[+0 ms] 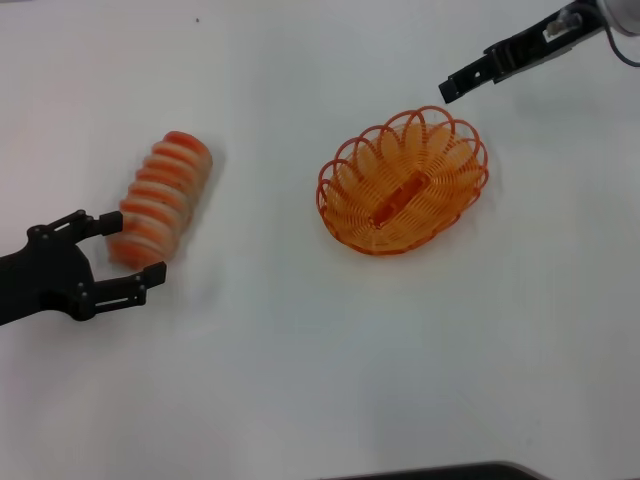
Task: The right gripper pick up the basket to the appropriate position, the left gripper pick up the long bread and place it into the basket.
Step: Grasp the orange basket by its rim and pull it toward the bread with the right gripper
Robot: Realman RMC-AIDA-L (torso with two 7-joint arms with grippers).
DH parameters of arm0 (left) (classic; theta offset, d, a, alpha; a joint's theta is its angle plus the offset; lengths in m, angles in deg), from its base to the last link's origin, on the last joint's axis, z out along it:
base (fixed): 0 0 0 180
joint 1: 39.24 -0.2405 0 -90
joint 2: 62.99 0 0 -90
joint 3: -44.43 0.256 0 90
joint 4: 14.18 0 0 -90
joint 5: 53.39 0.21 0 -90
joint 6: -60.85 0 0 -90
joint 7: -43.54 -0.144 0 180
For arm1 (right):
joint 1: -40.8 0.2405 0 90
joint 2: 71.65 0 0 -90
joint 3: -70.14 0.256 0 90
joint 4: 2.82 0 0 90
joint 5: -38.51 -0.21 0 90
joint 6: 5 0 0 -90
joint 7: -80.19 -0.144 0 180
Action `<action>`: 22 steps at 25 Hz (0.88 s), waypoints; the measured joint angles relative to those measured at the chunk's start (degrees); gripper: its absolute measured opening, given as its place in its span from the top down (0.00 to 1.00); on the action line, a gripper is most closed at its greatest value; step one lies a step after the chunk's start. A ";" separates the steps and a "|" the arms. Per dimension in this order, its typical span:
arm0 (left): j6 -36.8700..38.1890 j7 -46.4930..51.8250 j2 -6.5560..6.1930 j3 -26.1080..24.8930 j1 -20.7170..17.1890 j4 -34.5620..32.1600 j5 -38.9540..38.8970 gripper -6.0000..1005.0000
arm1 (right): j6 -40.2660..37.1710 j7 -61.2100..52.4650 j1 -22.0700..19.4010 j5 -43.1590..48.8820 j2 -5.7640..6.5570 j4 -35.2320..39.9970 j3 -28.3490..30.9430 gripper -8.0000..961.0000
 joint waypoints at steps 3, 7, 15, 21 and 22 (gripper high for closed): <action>0.16 0.18 0.07 0.00 0.00 -0.03 0.00 0.09 | 0.96 -0.56 0.94 1.35 -0.60 -0.66 -2.70 0.08; 0.20 0.20 0.25 -0.01 -0.04 -0.03 0.00 0.10 | 3.40 -1.39 1.00 1.55 -0.87 -2.61 -6.95 0.08; 0.20 0.29 0.30 -0.18 0.08 -0.01 0.01 0.10 | 8.19 -2.07 0.71 1.66 -0.29 -8.53 -11.25 0.08; 0.18 0.35 0.42 -0.18 0.23 0.00 -0.01 0.10 | 9.12 -2.03 1.03 1.75 -0.38 -9.38 -13.43 0.09; 0.18 0.38 0.43 -0.18 0.24 0.00 -0.03 0.10 | 9.15 -2.03 1.09 1.76 -0.37 -9.38 -13.76 0.10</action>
